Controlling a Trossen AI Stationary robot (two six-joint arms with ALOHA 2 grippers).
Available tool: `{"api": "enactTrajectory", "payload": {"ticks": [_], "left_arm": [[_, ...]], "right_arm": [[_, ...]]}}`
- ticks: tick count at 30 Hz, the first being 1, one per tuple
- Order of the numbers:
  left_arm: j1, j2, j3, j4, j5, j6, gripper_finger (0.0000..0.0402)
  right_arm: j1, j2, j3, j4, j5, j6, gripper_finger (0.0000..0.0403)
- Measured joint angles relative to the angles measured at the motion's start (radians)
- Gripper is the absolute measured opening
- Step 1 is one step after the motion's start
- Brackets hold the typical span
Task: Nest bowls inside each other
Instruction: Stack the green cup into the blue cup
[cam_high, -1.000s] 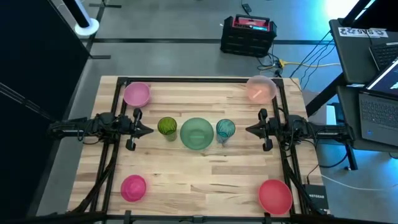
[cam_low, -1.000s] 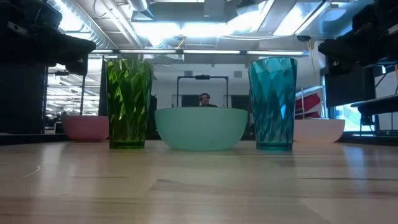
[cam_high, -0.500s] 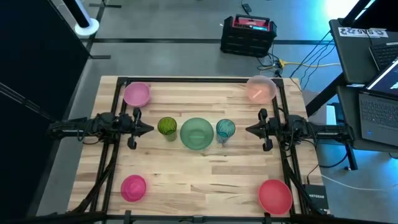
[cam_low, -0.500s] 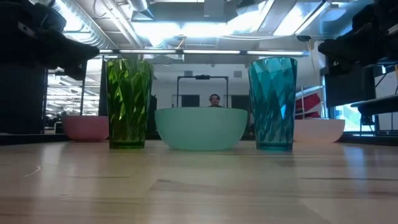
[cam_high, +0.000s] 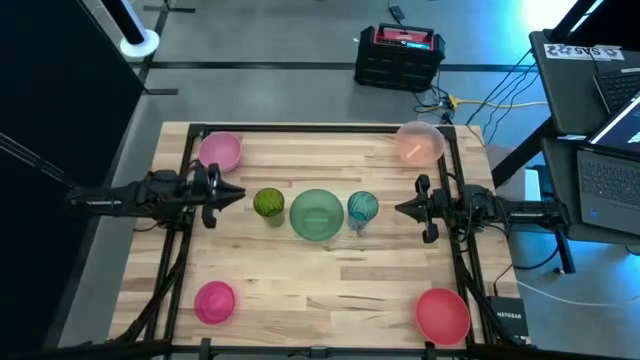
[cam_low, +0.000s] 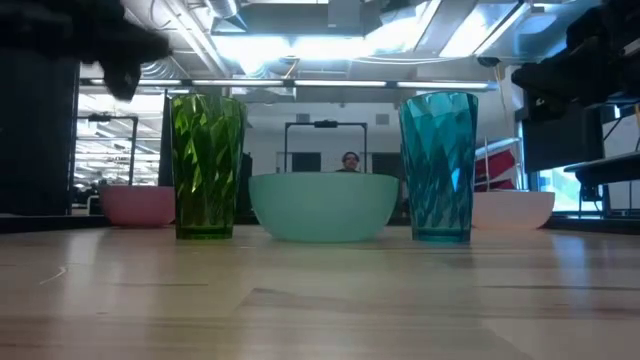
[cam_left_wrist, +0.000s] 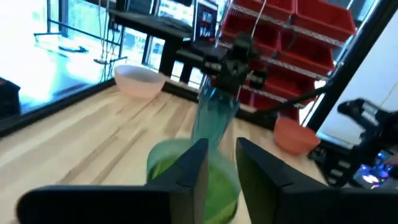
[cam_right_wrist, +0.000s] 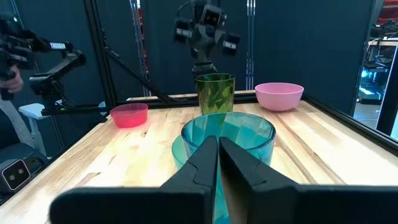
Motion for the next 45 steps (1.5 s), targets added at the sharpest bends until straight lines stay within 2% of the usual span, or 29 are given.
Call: {"api": "enactTrajectory", "payload": {"ticks": [2, 5, 11, 15, 31, 37, 45], "left_arm": [[0.000, 0.057, 0.067, -0.045, -0.006, -0.013, 0.0085], [0.000, 0.215, 0.236, -0.194, -0.006, 0.003, 0.0097], [0.023, 0.555, 0.619, -0.433, -0.005, -0.020, 0.0100], [0.074, 0.747, 0.832, -0.701, -0.003, -0.001, 0.0100], [0.145, 1.170, 0.984, -1.038, 0.090, 0.203, 0.0100], [0.164, 1.221, 0.986, -1.041, 0.092, 0.213, 0.0100], [0.177, 1.218, 1.029, -1.028, 0.092, 0.195, 0.0100]], "right_arm": [[0.000, 0.000, 0.000, 0.000, 0.004, 0.000, 0.0001], [0.000, 0.000, 0.000, 0.003, 0.009, 0.040, 0.0001], [0.000, 0.000, 0.000, 0.022, 0.082, 0.354, 0.0001], [0.000, 0.000, 0.000, 0.031, 0.088, 0.463, 0.0001], [0.000, 0.000, 0.000, 0.007, 0.022, 0.479, 0.0001], [0.000, 0.000, 0.000, -0.005, 0.017, 0.478, 0.0001], [0.000, 0.000, 0.000, -0.007, 0.005, 0.478, 0.0001]]}}
